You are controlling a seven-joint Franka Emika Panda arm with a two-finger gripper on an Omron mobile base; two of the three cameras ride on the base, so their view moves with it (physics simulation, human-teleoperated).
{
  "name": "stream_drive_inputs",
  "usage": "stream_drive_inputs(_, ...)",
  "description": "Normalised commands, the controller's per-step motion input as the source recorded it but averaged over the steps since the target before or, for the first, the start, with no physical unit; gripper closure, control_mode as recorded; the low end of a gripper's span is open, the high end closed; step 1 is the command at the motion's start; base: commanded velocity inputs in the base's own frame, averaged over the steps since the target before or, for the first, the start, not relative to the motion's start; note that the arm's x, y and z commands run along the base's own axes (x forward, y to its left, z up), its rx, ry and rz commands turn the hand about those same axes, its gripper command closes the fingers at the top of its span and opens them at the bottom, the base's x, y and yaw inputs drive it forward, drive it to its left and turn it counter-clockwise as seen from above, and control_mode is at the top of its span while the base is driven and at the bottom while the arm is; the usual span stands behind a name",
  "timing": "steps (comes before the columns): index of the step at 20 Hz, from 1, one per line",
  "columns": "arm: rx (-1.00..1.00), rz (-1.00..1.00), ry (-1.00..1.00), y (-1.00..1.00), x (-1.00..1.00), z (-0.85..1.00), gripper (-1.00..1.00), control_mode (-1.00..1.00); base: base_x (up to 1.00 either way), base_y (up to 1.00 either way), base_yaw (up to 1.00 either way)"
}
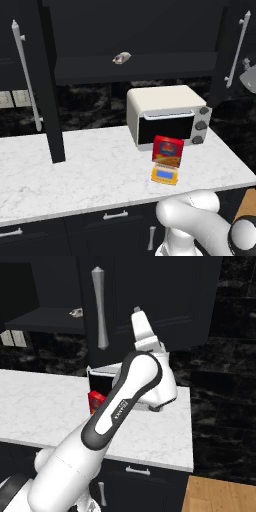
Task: Pick the boxed food and place it on the digital scale for weighing, and close the cabinet.
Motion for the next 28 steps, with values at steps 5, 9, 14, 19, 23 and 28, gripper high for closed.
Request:
stream_drive_inputs(5, 0.12, 0.08, 0.07, 0.44, 0.80, -0.07, -1.00, -1.00, 0.00, 0.00, 0.00)
stream_drive_inputs(9, 0.08, 0.07, 0.09, 0.50, 0.83, -0.06, -1.00, -1.00, 0.00, 0.00, 0.00)
stream_drive_inputs(14, 0.07, 0.05, 0.03, 0.28, 0.79, -0.15, -1.00, -1.00, 0.00, 0.00, 0.00)
stream_drive_inputs(19, 0.07, 0.03, 0.00, 0.05, 0.83, -0.23, -1.00, -1.00, 0.00, 0.00, 0.00)
stream_drive_inputs(23, 0.07, 0.02, 0.00, 0.07, 0.82, -0.39, -1.00, -1.00, 0.00, 0.00, 0.00)
stream_drive_inputs(28, 0.05, 0.03, 0.00, 0.09, 0.89, -0.44, -1.00, -1.00, 0.00, 0.00, 0.00)
